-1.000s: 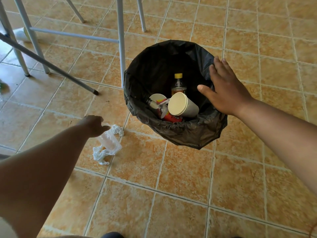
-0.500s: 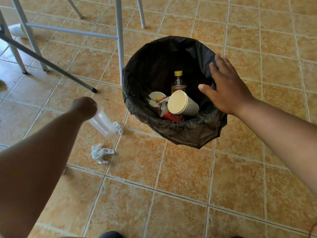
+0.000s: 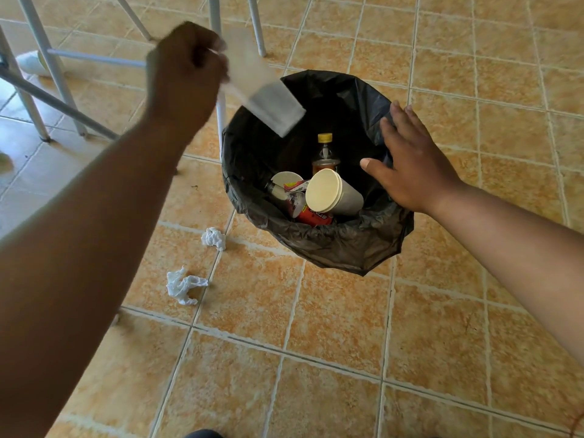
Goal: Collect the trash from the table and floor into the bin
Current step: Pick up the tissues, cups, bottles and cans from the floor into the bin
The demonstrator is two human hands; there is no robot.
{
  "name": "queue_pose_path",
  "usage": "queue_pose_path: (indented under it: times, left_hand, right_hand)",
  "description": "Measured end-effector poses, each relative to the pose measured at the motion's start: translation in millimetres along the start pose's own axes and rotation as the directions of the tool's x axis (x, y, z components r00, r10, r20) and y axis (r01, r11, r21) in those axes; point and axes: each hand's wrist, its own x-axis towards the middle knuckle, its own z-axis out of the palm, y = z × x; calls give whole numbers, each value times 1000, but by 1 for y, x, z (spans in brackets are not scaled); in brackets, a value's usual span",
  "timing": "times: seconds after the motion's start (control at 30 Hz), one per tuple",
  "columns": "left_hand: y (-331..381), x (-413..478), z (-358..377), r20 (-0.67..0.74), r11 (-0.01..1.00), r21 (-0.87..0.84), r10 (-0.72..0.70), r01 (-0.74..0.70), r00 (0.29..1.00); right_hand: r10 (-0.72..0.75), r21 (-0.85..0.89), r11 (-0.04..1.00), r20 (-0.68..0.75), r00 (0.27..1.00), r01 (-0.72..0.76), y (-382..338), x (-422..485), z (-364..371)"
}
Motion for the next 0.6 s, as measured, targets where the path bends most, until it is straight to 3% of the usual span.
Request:
queue_pose_path:
  times: [0.17,0.27,0.33,0.4,0.5,0.6]
  left_hand:
    - [1,-28,38,247,947,297,48,-123,968]
    - [-5,-39,39,574,829,426,64,-364,816]
    - [-9,-41,34,682,794,389,93,-468,725]
    - [-16,-40,28,636,819,339,164,-464,754]
    - [-34,-33,21,285,858,302,335,-416,898]
    - [-60,-29,15,-7,896,304,343,-325,939]
  right_hand:
    - [1,6,1000,-4,1000,-1,0,0,0]
    - [-3,10,1000,-9,1000,3,0,0,1]
    - [-7,15,1000,-12,1000,7,1,0,1]
    - [-10,20,1000,-15,1000,11,1,0,1]
    - [-9,21,1000,-14,1000,9,1,0,1]
    - [-10,19,1000,-14,1000,10,1,0,1]
